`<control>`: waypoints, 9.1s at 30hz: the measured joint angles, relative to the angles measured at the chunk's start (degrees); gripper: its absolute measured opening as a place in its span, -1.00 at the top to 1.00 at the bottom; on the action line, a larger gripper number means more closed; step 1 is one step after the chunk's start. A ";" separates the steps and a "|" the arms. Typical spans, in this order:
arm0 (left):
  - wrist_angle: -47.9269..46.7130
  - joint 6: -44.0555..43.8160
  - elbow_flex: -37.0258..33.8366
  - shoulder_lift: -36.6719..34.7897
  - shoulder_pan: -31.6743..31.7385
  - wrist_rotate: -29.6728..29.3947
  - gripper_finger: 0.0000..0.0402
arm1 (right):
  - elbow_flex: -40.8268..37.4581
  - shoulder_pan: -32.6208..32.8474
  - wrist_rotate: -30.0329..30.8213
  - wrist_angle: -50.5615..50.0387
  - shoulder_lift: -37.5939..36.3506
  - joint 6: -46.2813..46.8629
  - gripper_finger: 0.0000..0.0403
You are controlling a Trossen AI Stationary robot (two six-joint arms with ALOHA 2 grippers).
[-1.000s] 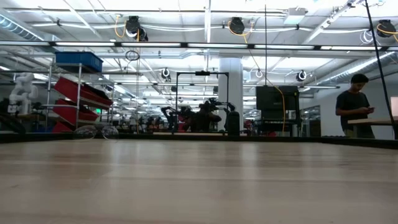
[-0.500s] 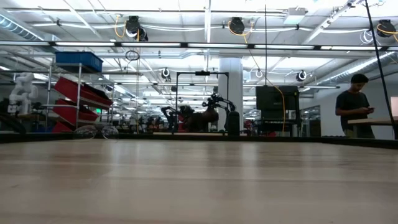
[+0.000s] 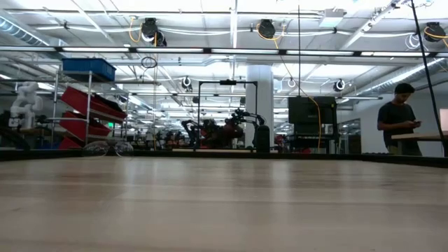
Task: Coil cords
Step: Coil the black wire onto the spool
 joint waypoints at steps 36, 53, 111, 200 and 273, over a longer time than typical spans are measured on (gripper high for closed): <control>-3.88 -6.65 -0.02 -5.56 -2.10 -7.88 0.99 | 0.00 -11.14 2.17 -10.78 4.39 -0.30 1.00; -16.94 -17.05 -0.02 -5.47 -1.00 -7.12 0.99 | 0.00 -11.30 1.78 -10.76 4.39 0.10 1.00; -1.48 5.06 -0.04 -5.34 -6.33 -11.11 0.41 | 0.00 -8.59 1.34 -11.16 1.70 1.03 1.00; -29.64 5.81 -0.02 -5.37 2.72 -11.80 0.96 | 0.00 2.66 -2.01 -23.08 -3.20 13.66 0.75; -64.61 -5.02 -6.54 8.67 24.18 3.63 0.95 | 0.00 7.02 -2.75 -23.79 -2.49 17.93 0.75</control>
